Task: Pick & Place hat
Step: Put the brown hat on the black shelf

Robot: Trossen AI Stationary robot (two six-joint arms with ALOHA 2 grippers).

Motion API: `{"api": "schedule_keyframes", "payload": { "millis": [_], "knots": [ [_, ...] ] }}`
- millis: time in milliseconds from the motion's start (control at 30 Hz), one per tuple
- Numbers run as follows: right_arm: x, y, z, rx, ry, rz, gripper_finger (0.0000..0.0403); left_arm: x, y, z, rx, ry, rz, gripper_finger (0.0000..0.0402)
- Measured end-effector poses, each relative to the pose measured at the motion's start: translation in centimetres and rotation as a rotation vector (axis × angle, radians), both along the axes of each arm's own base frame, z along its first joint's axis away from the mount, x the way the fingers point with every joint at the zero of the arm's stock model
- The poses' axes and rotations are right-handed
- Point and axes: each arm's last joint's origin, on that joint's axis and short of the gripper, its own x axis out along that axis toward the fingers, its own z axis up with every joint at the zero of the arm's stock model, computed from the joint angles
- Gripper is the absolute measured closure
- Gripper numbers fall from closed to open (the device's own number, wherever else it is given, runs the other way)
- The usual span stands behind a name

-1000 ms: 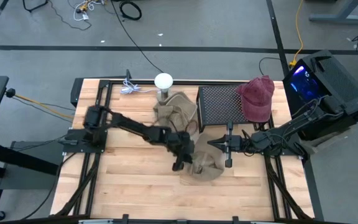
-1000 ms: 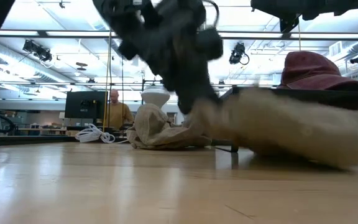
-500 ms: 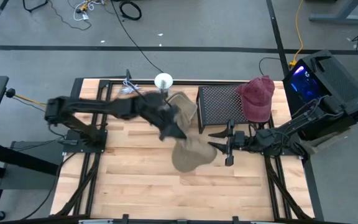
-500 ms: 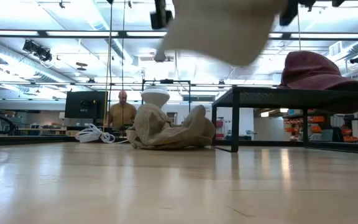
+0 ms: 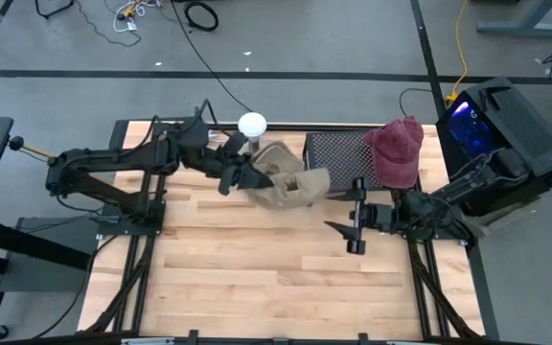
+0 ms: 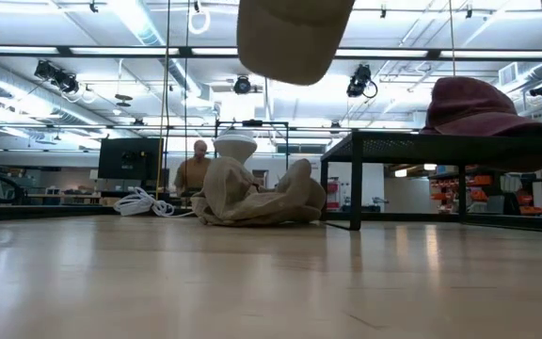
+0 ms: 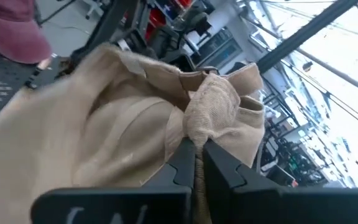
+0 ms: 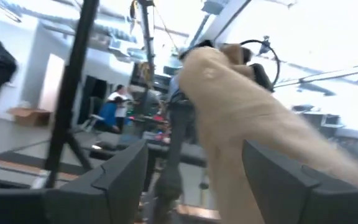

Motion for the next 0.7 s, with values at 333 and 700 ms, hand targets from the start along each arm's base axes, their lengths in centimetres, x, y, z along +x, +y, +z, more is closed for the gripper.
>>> {"api": "schedule_keyframes", "payload": {
  "millis": [333,700],
  "knots": [
    [5.5,0.1,2.5,-0.125,0.139,-0.322,0.0157,0.3,0.0,-0.2,0.000,0.001,-0.001,0.0381],
    [6.9,0.7,3.2,-0.132,0.305,-0.397,0.0365,0.2,0.2,-0.3,0.010,0.013,-0.024,0.0365]
  ]
}}
